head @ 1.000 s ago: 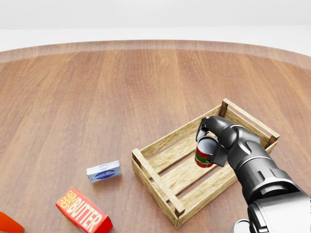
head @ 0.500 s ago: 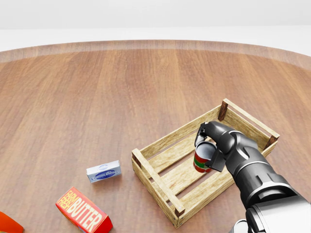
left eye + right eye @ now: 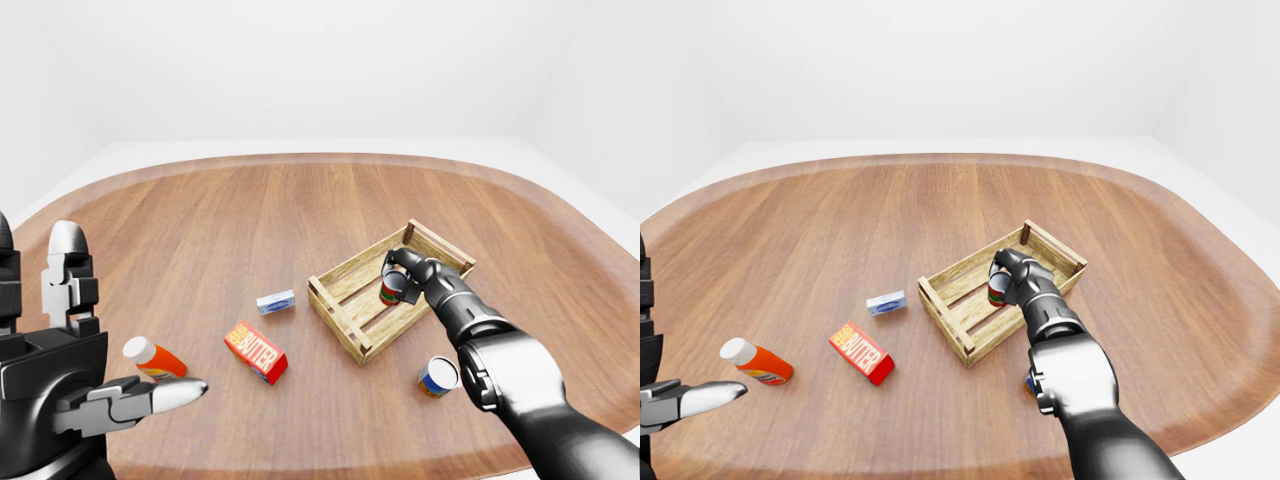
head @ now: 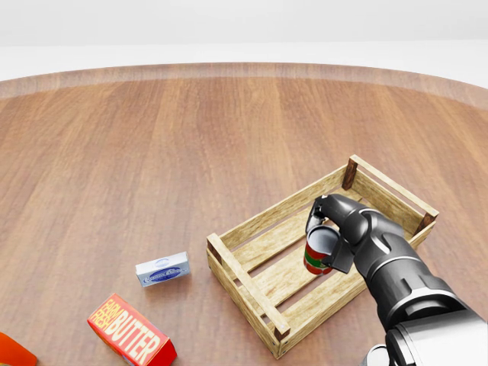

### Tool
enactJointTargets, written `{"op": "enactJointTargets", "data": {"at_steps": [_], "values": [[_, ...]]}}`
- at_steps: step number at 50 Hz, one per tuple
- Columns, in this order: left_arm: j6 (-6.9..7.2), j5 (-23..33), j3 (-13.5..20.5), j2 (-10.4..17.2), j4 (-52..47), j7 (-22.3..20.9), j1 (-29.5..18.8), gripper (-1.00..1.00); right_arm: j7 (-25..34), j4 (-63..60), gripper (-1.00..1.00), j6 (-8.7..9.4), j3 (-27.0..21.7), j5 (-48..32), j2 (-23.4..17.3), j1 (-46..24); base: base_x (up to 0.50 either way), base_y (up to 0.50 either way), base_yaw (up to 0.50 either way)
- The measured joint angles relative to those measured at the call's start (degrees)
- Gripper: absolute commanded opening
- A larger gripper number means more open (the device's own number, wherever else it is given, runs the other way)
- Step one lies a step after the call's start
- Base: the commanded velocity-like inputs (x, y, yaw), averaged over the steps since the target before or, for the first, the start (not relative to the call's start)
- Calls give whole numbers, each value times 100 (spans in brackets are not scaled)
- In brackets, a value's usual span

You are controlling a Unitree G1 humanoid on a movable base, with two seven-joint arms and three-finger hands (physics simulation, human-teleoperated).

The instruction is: Pick up the tomato sauce, and put it in the wooden tray.

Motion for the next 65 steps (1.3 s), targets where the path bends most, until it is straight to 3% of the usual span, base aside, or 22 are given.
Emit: {"op": "enactJointTargets", "data": {"at_steps": [2,3,4,6,7,9,45,56,65], "values": [[0,-6,6,0,-3,-1,0,98,-1,1,-100,0,0,0,1,1,0,0,0],[0,-8,9,-1,-4,-1,1,98,-2,1,-85,0,0,-1,2,2,0,0,0],[0,-10,11,-1,-6,-2,1,98,-4,0,-85,0,0,-2,2,1,0,0,0],[0,-13,16,-2,-8,-4,2,98,-7,-3,-47,0,-1,-3,3,1,0,0,0],[0,-16,18,-2,-9,-4,2,98,-10,-4,18,0,-1,1,4,1,0,0,0],[0,-24,28,-1,-11,-6,2,98,-20,-8,100,0,-4,-7,4,1,0,0,0],[0,-52,69,-4,-3,-14,-3,98,-148,-101,100,0,-126,164,-136,-191,0,0,0],[0,-79,95,-1,-15,-8,-6,98,-549,-375,100,0,-304,724,-236,-551,0,0,0],[0,-71,87,-17,-34,-15,10,98,-657,-1049,100,0,-492,1624,-228,-559,0,0,0]]}}
